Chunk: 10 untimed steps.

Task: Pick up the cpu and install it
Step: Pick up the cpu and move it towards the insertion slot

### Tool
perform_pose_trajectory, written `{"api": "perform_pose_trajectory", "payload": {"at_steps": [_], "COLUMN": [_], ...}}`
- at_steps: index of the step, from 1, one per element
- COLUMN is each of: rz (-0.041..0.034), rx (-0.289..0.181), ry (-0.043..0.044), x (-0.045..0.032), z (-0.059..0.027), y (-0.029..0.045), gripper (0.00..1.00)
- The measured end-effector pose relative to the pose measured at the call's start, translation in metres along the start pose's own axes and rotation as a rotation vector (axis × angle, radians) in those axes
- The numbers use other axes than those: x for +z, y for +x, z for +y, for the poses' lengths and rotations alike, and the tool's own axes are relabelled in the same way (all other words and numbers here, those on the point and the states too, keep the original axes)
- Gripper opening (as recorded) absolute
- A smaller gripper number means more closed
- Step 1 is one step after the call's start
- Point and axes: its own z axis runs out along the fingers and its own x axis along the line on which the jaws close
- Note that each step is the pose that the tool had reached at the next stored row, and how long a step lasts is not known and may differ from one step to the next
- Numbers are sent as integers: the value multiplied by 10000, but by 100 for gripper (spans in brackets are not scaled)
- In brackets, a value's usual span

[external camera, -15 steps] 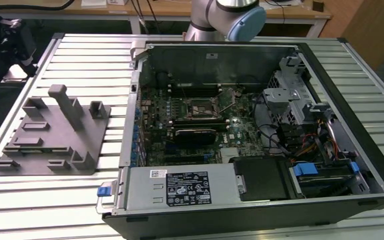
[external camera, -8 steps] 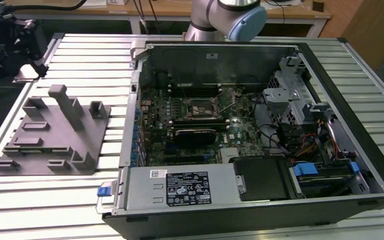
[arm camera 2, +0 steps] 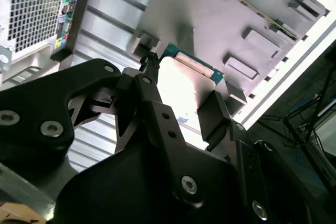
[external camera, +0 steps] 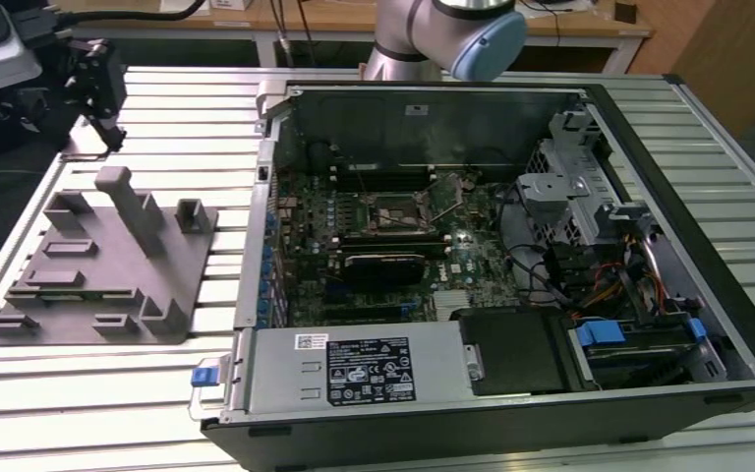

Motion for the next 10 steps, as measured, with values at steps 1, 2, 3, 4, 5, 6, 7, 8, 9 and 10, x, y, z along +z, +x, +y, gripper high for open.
{"api": "perform_pose_trajectory", "payload": {"at_steps": [1, 2, 3, 4, 5, 6, 7, 8, 9, 10], "rz": [5, 11, 15, 18, 21, 27, 30, 33, 37, 40], "rx": [0, -1, 0, 0, 0, 0, 1, 1, 1, 1], "ry": [0, 2, 2, 1, 1, 2, 2, 3, 3, 2], "x": [3, 5, 8, 12, 15, 17, 20, 22, 25, 29], "z": [2, 3, 5, 7, 9, 10, 12, 14, 16, 18], "y": [-38, -76, -112, -148, -184, -218, -254, -288, -321, -357], "gripper": [54, 54, 54, 54, 54, 54, 54, 54, 54, 54]}}
